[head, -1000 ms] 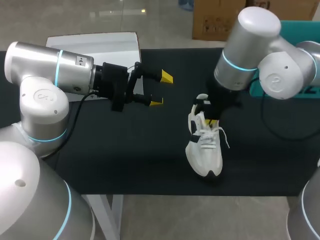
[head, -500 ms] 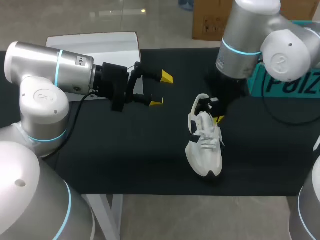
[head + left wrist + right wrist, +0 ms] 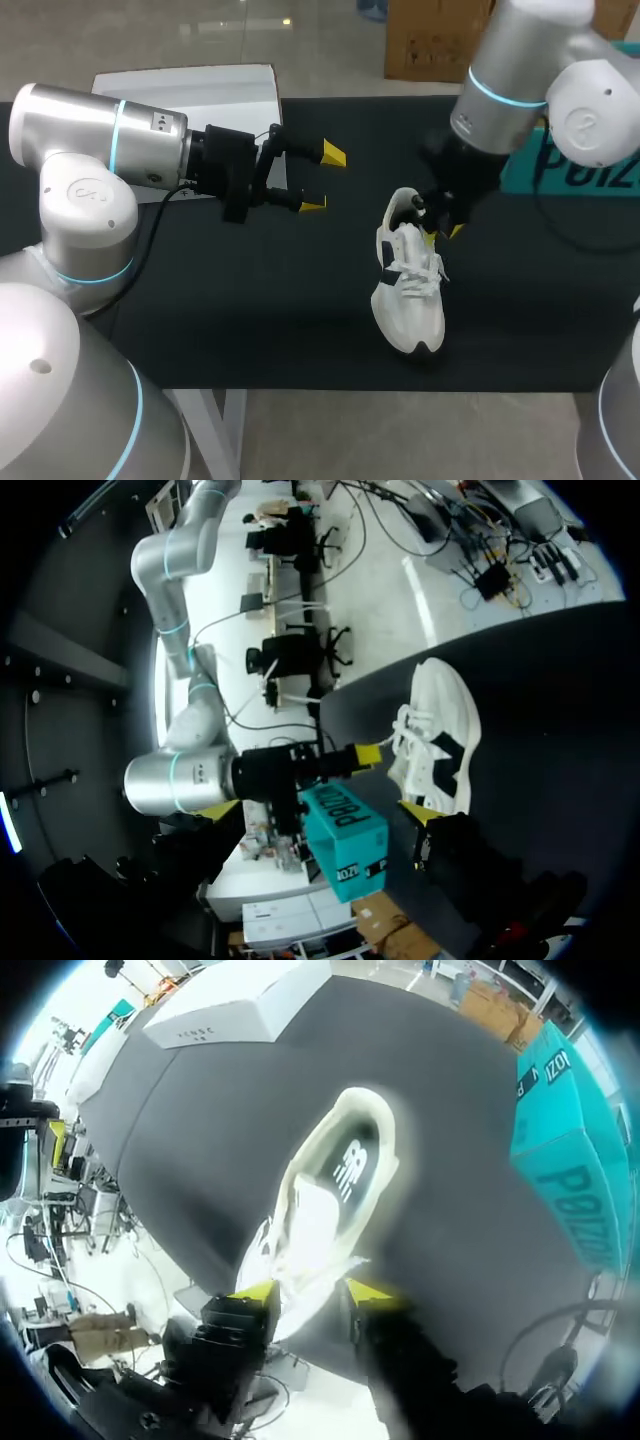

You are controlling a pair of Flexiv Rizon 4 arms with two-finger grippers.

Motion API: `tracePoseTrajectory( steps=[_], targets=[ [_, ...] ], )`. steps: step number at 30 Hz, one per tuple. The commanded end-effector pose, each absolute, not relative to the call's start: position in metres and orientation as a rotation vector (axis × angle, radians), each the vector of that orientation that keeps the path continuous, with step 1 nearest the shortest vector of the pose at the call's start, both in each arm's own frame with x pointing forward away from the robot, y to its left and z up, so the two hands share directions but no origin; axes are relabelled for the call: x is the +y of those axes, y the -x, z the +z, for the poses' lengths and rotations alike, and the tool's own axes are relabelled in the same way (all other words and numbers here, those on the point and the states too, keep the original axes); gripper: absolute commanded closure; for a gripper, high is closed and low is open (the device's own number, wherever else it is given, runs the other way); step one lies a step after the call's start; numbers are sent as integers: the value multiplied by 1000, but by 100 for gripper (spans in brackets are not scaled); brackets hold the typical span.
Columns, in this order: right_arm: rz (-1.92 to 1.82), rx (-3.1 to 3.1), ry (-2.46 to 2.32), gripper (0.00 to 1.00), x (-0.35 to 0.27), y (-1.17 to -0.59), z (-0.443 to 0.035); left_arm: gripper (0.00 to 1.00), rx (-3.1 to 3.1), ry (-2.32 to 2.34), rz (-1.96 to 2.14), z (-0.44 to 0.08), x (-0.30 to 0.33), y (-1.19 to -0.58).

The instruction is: Take the shoe out of the shoebox, open the shoe tongue, remove and reinsert the insole, then place the shoe into the shoebox

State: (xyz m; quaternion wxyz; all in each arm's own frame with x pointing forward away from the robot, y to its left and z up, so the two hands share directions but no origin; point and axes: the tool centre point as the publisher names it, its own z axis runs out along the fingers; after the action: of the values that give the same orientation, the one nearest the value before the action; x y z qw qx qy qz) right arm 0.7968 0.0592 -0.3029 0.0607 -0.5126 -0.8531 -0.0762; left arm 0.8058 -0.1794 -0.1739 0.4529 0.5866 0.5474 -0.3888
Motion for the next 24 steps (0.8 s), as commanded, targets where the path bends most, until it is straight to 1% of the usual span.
tracePoseTrajectory(
  steps=[1, 10, 12, 14, 16, 24],
  targets=[
    [-265, -2590, 1536, 0, 60, -797, -308, 0, 1354, -1452, -957, -174, -180, -806],
    [-209, -2735, 1335, 0, 59, -815, -291, 0, 1354, -1452, -957, -174, -180, -806],
    [-169, -2806, 1154, 0, 61, -816, -290, 0, 1354, -1452, -957, -174, -180, -806],
    [-114, -2893, 834, 0, 62, -810, -292, 0, 1354, -1452, -957, -174, -180, -806],
    [-162, -2976, 894, 0, 61, -819, -289, 0, 1354, -1452, -957, -174, -180, -806],
    [-162, -2976, 894, 0, 61, -819, -289, 0, 1354, -1452, -957, -174, -180, -806]
  ],
)
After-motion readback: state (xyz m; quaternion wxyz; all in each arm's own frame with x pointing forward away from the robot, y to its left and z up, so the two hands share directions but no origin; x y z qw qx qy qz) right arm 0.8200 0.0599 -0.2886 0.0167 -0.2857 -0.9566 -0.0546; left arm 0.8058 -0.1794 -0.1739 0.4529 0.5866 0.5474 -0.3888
